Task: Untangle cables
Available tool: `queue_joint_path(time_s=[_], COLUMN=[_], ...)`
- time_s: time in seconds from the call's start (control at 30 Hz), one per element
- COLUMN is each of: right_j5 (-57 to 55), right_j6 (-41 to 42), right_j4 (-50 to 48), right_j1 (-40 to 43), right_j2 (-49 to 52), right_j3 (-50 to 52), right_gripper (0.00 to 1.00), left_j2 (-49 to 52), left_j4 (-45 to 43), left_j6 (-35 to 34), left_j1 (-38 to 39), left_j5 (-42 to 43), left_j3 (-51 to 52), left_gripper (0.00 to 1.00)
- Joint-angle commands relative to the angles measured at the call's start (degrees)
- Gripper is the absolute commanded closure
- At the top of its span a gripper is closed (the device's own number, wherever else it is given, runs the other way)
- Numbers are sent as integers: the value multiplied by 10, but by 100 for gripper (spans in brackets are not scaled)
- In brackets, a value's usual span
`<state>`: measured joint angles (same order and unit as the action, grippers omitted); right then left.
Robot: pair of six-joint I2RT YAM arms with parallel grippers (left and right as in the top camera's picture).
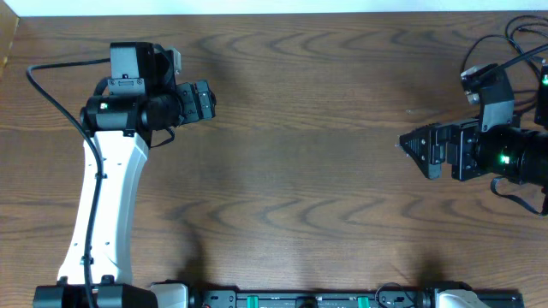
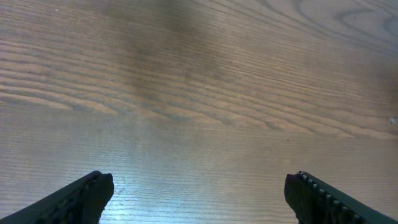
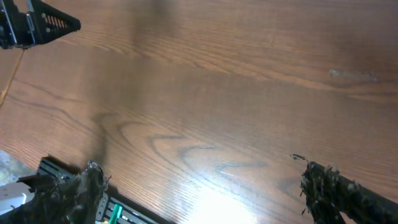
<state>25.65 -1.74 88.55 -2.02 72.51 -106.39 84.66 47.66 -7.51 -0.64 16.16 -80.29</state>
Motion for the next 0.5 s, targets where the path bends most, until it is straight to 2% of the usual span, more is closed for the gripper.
queue_joint_path(time_s=[0.0,0.1,0.2,0.27,0.33,0.47], right_j5=[-9,-11,-17,-20,-21,-38], right_j6=[-7,-7,-7,-23,-33,-35], right_j4=[-2,-6,-51,-122,-222,-348], right_j1=[-3,-3,-9,-14,-17,-13], right_j2=[0,0,-10,-41,-101,-208], right_j3=[4,18,70,143,259,414], right_gripper=[1,1,1,1,1,1], left_j2=[3,3,3,3,3,3], left_j4=[0,0,0,0,0,0], left_j6=[-1,-1,-1,-1,-1,-1], left_j1=[-3,-3,-3,-3,-3,-3], left_j5=[-4,-4,-4,-4,-4,-4], left_j3=[-6,-6,-6,-6,-6,-6], left_gripper=[7,7,7,7,7,7])
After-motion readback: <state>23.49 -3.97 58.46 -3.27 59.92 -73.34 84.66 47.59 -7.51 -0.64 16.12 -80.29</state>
